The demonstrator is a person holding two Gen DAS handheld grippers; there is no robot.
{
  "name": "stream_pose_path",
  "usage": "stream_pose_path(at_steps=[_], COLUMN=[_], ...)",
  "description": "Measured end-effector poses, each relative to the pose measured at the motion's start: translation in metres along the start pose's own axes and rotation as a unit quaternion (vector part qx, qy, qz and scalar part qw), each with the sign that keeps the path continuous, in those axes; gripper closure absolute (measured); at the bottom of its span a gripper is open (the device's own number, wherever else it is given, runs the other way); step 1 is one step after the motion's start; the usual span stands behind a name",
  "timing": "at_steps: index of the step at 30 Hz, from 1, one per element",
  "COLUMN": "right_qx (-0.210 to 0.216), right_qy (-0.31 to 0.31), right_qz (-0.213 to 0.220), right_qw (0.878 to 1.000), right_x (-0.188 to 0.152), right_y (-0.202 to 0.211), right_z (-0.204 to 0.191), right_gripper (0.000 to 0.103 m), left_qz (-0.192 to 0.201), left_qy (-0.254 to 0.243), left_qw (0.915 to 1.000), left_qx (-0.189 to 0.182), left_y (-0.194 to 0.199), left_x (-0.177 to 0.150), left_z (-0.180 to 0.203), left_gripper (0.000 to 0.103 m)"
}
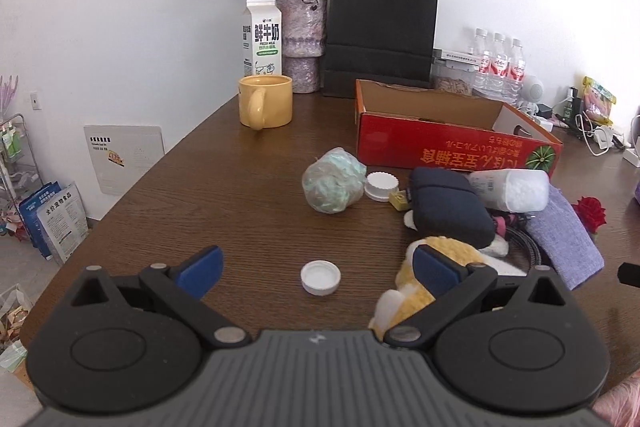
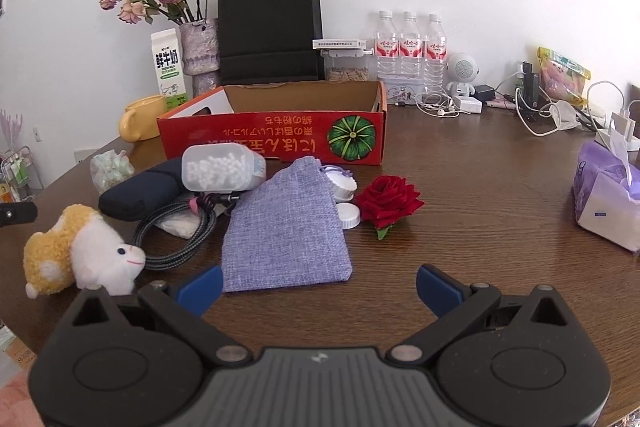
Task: Organize objects
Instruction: 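Close the right gripper on the red rose while the left gripper grasps a white bottle cap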
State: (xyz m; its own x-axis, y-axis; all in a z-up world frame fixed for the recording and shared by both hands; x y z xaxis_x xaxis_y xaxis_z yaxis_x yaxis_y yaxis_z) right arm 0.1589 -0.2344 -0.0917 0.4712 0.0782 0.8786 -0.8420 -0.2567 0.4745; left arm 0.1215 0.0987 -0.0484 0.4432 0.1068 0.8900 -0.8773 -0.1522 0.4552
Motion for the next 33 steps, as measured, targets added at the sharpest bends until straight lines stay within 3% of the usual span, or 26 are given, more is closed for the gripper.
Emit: stream_pose_path(at_steps=[7, 14, 28, 33], right_qx=[-0.025, -0.045, -0.049, -0.045], right_qy=[0.007, 0.008, 0.008, 0.015], right_qz=[-0.001, 0.004, -0.002, 0.003], right_qw=[1.000, 0.999, 0.999, 0.999], right_x=[0.010, 0.020, 0.025, 0.033], right_y=[-0.025, -0.049, -0.086, -0.094], right_z=[0.024, 0.052, 0.068, 0.068], right_gripper=[0.000, 0.000, 0.000, 0.006], left_qz=[-0.031, -0.067, -0.073, -0.073], left_qy=[-0.011, -0.009, -0.016, -0.020], left_qw=[0.9993, 0.9977, 0.9971, 0.9967], left_qx=[0.018, 0.001, -0.015, -0.029], left_y=[-0.033, -0.052, -0.061, -0.064], left_x=[-0.004, -0.020, -0.023, -0.022], left_z=[-0.021, -0.025, -0.022, -0.019], left_gripper=[0.000, 0.000, 0.000, 0.010])
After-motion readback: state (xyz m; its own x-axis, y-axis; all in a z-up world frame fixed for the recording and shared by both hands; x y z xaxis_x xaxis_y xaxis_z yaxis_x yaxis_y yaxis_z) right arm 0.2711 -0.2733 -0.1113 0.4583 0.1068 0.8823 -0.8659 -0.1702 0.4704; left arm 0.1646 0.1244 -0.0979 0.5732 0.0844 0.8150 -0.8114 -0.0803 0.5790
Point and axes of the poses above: each gripper's, at about its wrist camera, not at the fingertips, and y roughly against the way its jaws point, z to its right, x to its top, the point moved 10 cm from there along -y, roughly the way its jaws point, and after that the axes turned 4 degrees about z, right-handed, at the moved point
